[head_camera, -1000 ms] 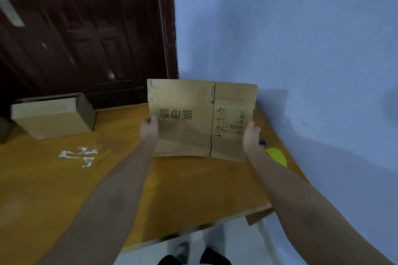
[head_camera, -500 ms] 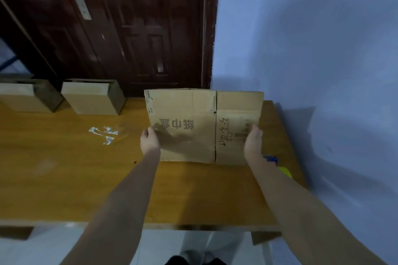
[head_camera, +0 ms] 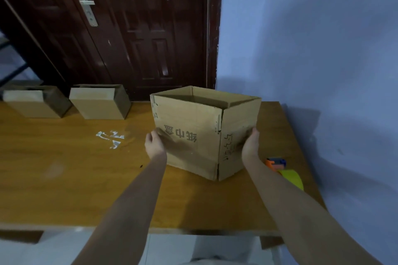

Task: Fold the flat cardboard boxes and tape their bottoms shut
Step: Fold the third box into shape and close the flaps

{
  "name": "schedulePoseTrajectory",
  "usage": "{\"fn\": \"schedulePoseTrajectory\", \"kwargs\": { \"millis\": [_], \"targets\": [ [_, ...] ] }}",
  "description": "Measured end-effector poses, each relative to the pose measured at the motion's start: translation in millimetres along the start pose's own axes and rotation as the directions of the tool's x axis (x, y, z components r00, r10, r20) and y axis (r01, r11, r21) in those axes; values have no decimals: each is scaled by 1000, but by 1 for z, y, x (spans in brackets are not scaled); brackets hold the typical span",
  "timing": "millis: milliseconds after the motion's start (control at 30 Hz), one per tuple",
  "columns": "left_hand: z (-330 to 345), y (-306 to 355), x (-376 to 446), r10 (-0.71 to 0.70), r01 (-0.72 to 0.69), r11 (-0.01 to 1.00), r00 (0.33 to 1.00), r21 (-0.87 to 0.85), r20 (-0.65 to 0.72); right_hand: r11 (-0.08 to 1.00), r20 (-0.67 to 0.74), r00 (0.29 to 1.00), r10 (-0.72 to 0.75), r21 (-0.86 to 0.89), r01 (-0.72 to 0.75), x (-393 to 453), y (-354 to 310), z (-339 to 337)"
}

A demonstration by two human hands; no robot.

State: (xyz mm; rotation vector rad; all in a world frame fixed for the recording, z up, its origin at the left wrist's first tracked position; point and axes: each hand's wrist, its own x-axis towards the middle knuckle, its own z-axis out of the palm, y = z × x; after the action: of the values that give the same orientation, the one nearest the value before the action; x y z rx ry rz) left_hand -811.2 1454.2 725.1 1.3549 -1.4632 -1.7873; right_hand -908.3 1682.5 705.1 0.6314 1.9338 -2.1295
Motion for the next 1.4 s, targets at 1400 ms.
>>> {"fn": "schedulePoseTrajectory", "kwargs": {
  "millis": [1400],
  "targets": [
    [-18, 40, -19, 0, -45, 997, 807, 62, 591, 968, 398, 917, 7, -231, 93, -26, -68, -26]
  ]
}}
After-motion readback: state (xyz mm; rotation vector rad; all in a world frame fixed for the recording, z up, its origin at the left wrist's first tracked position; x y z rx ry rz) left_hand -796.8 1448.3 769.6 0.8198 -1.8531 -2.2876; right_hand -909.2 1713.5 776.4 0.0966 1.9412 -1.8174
